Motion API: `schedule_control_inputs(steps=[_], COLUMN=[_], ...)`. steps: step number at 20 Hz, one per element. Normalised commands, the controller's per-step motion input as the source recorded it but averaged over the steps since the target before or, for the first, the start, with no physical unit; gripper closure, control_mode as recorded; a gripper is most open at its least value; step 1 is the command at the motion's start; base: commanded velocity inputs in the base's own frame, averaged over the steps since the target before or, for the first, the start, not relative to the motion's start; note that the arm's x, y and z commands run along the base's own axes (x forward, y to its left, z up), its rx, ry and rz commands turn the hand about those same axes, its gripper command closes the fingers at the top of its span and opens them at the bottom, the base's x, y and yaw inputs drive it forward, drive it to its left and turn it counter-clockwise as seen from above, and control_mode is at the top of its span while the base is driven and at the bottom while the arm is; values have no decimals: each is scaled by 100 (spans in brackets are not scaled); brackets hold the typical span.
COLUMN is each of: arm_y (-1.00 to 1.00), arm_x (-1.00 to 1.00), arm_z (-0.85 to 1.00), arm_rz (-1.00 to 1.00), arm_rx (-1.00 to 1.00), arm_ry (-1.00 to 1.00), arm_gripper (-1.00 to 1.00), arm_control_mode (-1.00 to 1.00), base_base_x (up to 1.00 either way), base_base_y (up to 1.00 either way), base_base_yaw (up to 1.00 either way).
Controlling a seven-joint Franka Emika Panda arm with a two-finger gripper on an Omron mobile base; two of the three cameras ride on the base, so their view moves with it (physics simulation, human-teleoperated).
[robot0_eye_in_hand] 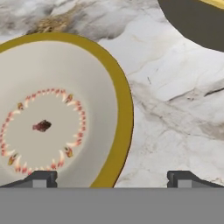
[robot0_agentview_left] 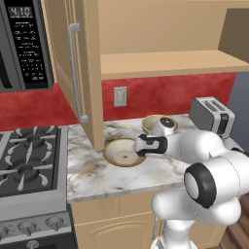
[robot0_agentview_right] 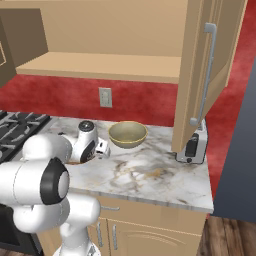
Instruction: Open the cabinet. Pick the bowls from the counter and place them in the cabinet. Then close the cabinet.
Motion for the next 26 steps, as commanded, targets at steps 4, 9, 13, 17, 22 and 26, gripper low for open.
schedule_control_inputs(steps=[4,9,13,17,22,26], arm_y=[0,0,9,21,21,13], arm_x=[0,0,0,0,0,0], arm_z=[-19,-9,-4,0,-3,-15], arm_rz=[0,0,0,0,0,0], arm_rx=[-4,-4,-1,0,0,-3], arm_ry=[0,0,0,0,0,0], arm_gripper=[-100,-100,-100,-100,-100,-100], arm_control_mode=[-100,-100,-100,-100,-100,-100], base_base_x=[0,0,0,0,0,0], base_base_y=[0,0,0,0,0,0], base_base_yaw=[0,0,0,0,0,0])
